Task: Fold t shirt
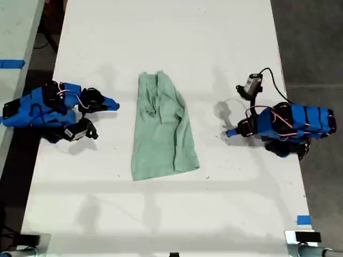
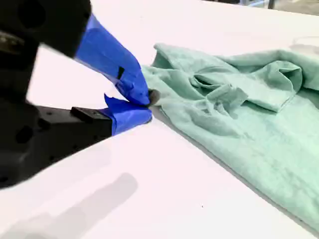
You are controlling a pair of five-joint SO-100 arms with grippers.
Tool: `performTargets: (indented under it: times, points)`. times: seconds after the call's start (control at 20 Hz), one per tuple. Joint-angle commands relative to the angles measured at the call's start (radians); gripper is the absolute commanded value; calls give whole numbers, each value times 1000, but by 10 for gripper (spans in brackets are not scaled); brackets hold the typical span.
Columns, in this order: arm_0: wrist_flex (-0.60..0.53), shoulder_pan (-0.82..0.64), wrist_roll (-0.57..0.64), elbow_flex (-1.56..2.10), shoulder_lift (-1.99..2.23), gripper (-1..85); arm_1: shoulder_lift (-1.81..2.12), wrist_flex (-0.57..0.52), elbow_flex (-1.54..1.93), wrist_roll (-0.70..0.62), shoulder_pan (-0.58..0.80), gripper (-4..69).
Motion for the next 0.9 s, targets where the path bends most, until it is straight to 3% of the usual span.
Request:
performTargets:
  times: [0.0,0.25,0.4,0.7,0.8,0.85]
  points:
    - [-34,55,-190,49,9,-3,15,-32,80,20,-43,17]
    - [92,28,-172,-140,-15,-4,15,-32,80,9,-29,17]
    - [181,29,-158,-416,-362,-4,15,-32,80,12,-31,17]
    - [219,327,-209,-1034,-1305,-4,15,-32,80,11,-31,17]
    - [331,445,-225,-1315,-1652,5,15,-32,80,8,-31,17]
    - [402,494,-256,-1443,-1787,78,15,-32,80,6,-31,17]
